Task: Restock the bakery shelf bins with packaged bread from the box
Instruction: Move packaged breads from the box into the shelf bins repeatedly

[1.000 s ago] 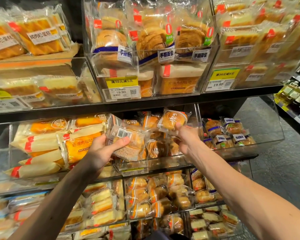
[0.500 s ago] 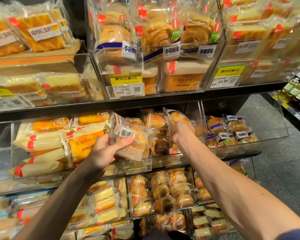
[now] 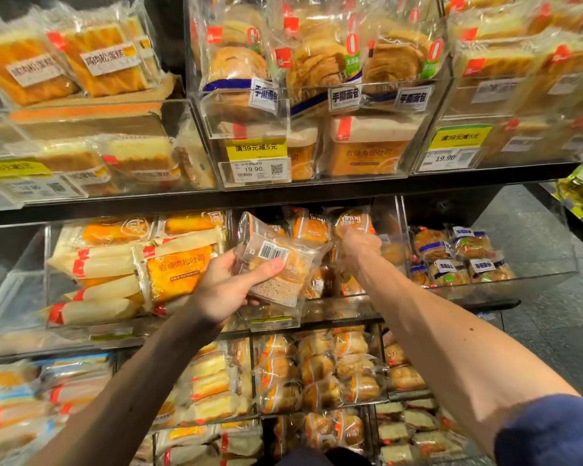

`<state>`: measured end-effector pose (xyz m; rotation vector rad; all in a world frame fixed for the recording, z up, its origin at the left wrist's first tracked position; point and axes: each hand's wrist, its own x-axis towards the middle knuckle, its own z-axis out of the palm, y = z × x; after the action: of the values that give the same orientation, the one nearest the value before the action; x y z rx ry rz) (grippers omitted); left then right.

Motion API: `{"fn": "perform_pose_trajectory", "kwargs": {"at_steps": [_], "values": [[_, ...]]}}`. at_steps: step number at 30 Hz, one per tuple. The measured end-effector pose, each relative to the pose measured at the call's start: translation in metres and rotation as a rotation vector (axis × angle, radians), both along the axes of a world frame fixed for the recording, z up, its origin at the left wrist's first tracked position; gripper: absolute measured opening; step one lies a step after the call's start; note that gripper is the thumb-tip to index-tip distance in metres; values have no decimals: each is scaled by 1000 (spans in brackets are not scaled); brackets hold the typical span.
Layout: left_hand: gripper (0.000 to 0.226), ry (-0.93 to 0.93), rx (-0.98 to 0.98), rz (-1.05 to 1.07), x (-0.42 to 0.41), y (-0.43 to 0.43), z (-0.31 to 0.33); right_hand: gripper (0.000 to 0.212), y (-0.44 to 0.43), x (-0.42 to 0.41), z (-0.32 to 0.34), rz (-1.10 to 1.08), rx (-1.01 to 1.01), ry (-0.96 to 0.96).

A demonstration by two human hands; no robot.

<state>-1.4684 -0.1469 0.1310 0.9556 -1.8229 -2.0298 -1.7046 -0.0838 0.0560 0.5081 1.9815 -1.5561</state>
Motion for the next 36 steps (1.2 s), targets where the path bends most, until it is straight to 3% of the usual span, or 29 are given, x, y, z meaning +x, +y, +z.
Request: {"fn": "perform_pose_trajectory", "kwargs": {"at_steps": [3, 6, 8, 10, 12, 14, 17, 19, 21, 23, 27, 31, 33, 36], "values": [[46, 43, -17, -15, -4, 2, -1, 45, 4, -5, 3, 52, -126, -97], [50, 100, -120, -7, -8, 3, -3, 30, 16, -4, 16, 246, -232, -192], [54, 117, -370, 8, -9, 1, -4, 37, 31, 4, 32, 464, -291, -240], [59, 117, -783, -7, -10, -5, -9, 45, 47, 13, 47, 726, -311, -266], [57, 175, -1177, -76, -13, -11, -19, 67, 59, 21, 61, 968, -335, -309], [51, 231, -1355, -100, -15, -13, -28, 68, 64, 29, 73, 1076, -365, -288], [55, 237, -1422, -89, -15, -14, -35, 40, 68, 37, 78, 1048, -414, -178], [74, 144, -1410, -101, -13, -14, -38, 48, 70, 38, 73, 950, -458, -141], [89, 36, -1248, -53, -9, -10, -38, 62, 71, 38, 69, 894, -499, -102], [83, -7, -970, 50, -4, -6, -34, 63, 73, 40, 65, 849, -515, -57], [45, -45, -457, 150, 2, 2, -32, 48, 74, 46, 58, 784, -491, -12], [54, -32, -128, 260, -1, 8, -31, 42, 70, 56, 51, 728, -477, -27], [59, -20, -100, 279, -2, 11, -29, 42, 64, 60, 47, 696, -466, -9], [65, -123, -413, 142, -2, 14, -34, 43, 49, 67, 44, 682, -402, 103]]}}
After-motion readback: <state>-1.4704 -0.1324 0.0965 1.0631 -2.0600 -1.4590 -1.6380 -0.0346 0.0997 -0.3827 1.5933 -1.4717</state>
